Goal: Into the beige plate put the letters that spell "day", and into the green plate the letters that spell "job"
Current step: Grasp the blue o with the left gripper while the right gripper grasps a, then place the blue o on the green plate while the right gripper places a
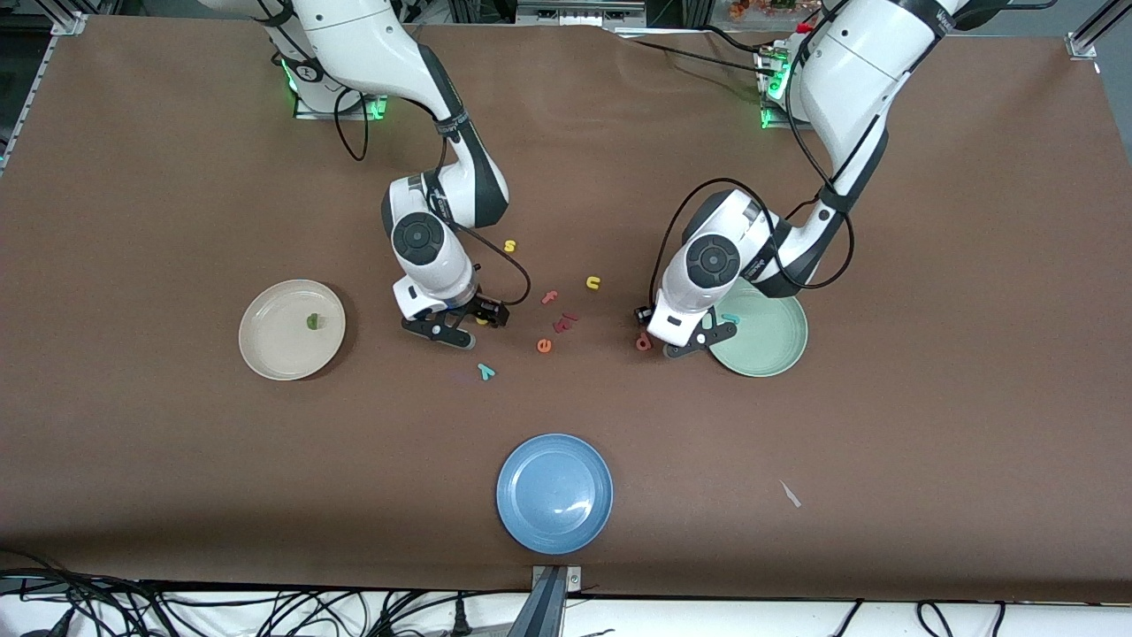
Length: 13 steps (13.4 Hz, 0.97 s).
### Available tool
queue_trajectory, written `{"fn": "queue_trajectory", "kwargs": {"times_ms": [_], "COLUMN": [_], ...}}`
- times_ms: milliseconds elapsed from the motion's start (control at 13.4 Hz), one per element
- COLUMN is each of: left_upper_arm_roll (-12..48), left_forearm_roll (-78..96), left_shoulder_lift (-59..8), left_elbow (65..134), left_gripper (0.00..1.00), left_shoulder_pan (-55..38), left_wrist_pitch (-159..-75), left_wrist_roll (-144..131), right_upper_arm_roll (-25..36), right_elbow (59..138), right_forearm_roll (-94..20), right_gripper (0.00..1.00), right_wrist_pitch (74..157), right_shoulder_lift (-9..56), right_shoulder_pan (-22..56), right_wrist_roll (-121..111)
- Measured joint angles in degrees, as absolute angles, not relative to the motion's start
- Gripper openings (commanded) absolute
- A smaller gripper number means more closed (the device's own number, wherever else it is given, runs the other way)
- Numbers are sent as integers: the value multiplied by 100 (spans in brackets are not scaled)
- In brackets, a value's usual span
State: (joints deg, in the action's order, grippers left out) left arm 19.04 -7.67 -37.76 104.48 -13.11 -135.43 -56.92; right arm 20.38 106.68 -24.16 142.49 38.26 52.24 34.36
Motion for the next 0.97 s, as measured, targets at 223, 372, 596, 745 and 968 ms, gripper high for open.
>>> {"fn": "queue_trajectory", "kwargs": {"times_ms": [223, 372, 596, 745, 968], "left_upper_arm_roll": [1904, 1911, 1920, 1920, 1919], "left_forearm_roll": [-766, -766, -764, -763, -763], "left_shoulder_lift": [-3800, -3783, -3730, -3722, -3715], "left_elbow": [10699, 10768, 10778, 10783, 10781], "left_gripper": [56, 35, 5, 0, 0], "left_shoulder_pan": [-1282, -1263, -1259, -1256, -1255], "left_wrist_pitch": [-13875, -13975, -13973, -13975, -13960], "left_wrist_roll": [-5702, -5703, -5710, -5712, -5712], "right_upper_arm_roll": [2038, 1993, 1983, 1983, 1983], "right_elbow": [10626, 10625, 10611, 10605, 10543], "right_forearm_roll": [-2424, -2437, -2437, -2437, -2439], "right_gripper": [58, 52, 41, 28, 4], "right_wrist_pitch": [14249, 14249, 14244, 14240, 14241], "right_shoulder_lift": [3834, 3845, 3844, 3844, 3843], "right_shoulder_pan": [5223, 5224, 5229, 5228, 5227], "right_wrist_roll": [3436, 3452, 3495, 3499, 3499]}}
